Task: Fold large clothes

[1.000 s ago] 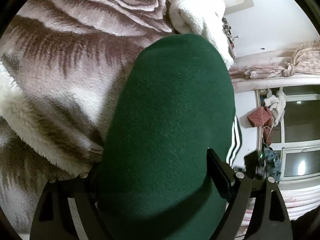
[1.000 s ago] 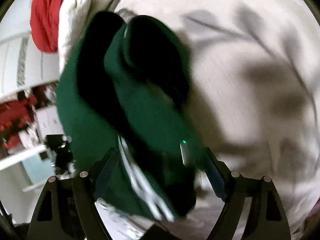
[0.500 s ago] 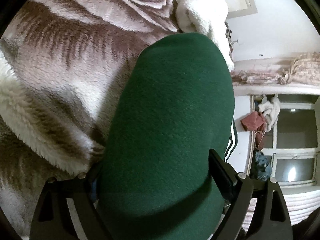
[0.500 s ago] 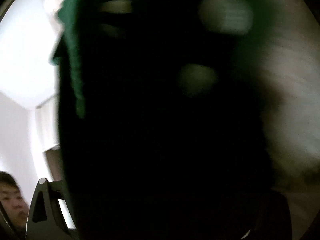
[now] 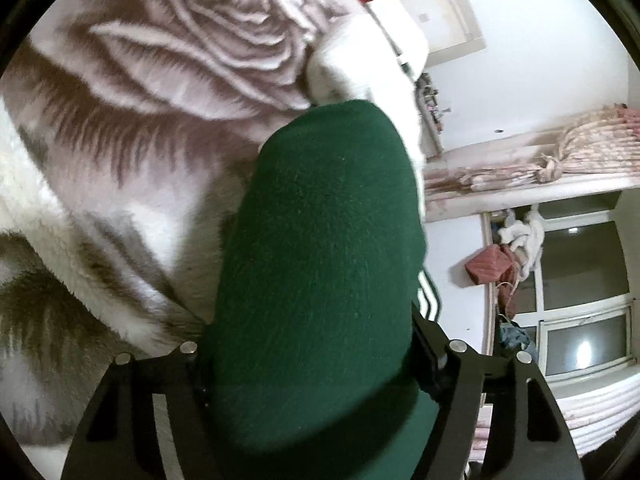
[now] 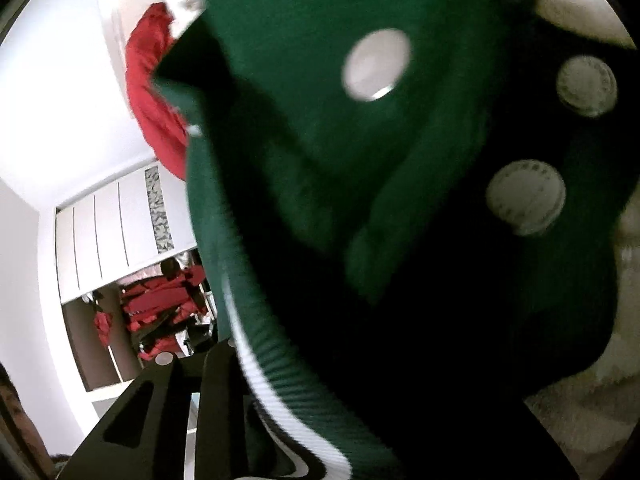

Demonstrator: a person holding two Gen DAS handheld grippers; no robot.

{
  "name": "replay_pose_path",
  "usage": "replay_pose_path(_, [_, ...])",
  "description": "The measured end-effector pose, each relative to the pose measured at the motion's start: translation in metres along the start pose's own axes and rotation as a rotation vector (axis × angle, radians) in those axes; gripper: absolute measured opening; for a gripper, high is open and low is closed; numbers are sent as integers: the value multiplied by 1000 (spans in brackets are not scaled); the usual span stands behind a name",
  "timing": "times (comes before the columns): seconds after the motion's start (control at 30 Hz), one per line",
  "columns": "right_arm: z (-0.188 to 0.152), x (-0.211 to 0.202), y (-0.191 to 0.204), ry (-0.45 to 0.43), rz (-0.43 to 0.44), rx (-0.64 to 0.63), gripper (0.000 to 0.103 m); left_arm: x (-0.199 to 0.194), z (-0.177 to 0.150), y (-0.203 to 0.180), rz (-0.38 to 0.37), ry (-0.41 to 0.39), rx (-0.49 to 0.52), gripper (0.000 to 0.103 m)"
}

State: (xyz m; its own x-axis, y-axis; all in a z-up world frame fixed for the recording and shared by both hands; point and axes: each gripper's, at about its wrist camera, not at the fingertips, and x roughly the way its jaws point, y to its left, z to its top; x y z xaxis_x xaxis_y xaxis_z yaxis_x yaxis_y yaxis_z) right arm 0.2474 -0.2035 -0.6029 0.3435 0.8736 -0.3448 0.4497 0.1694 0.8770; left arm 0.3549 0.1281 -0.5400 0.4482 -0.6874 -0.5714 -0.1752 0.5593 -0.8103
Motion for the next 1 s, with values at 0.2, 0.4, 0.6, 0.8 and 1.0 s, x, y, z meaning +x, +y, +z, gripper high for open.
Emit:
replay_pose_path(0.2, [-3,-18,40,-1,50,-58,21,-12,10,-32,-67,-18,30,68])
replay_pose_path(0.4, [31,-28,68,9,-20,-121,21,-3,19,-21,-31,-7,28,67])
replay_pose_path(0.6, [16,1,19,101,-291,-64,61,19,6,51,2,82,-84,70])
replay_pose_path(0.8, [28,24,14,43,-210,-69,75,24,6,52,-40,88,-86,79])
replay_pose_path(1.0, [69,41,8,85,-153,-52,101,33,9,57,-71,96,-110,83])
